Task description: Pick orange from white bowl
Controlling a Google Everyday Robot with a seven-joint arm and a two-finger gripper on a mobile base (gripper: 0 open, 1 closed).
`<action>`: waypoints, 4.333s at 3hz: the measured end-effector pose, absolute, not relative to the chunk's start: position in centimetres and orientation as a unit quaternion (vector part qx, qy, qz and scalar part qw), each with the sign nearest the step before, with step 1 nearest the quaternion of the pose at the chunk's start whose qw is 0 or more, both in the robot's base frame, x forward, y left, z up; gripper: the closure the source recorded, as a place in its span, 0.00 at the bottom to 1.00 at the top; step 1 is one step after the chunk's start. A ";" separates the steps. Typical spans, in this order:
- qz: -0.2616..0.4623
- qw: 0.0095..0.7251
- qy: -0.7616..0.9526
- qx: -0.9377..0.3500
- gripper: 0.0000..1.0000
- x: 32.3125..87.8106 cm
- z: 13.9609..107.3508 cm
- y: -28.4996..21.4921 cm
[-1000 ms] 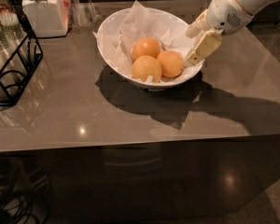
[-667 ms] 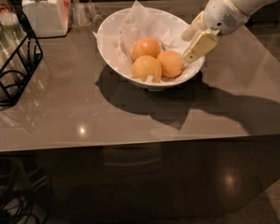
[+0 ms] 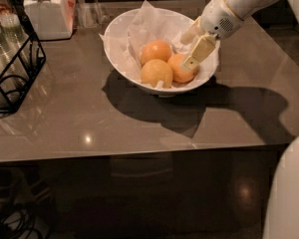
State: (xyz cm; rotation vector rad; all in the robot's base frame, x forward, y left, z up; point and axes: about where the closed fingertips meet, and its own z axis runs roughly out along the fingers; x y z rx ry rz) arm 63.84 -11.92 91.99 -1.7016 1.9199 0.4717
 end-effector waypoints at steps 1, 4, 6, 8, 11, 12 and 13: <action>0.191 0.260 0.705 -0.632 0.30 64.9 91.0 -11.1; 0.238 0.218 0.725 -0.608 0.29 65.1 86.4 -11.7; 0.246 0.210 0.730 -0.602 0.71 65.4 85.3 -11.8; 0.245 0.212 0.733 -0.598 1.00 65.5 85.4 -12.0; 0.206 0.374 0.700 -0.573 1.00 61.9 96.0 -14.9; 0.201 0.404 0.699 -0.555 1.00 59.0 97.9 -15.9; 0.185 0.424 0.699 -0.545 1.00 56.3 99.4 -16.9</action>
Offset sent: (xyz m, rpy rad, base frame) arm 0.0140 0.0023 -0.0336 0.0538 0.1137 0.0276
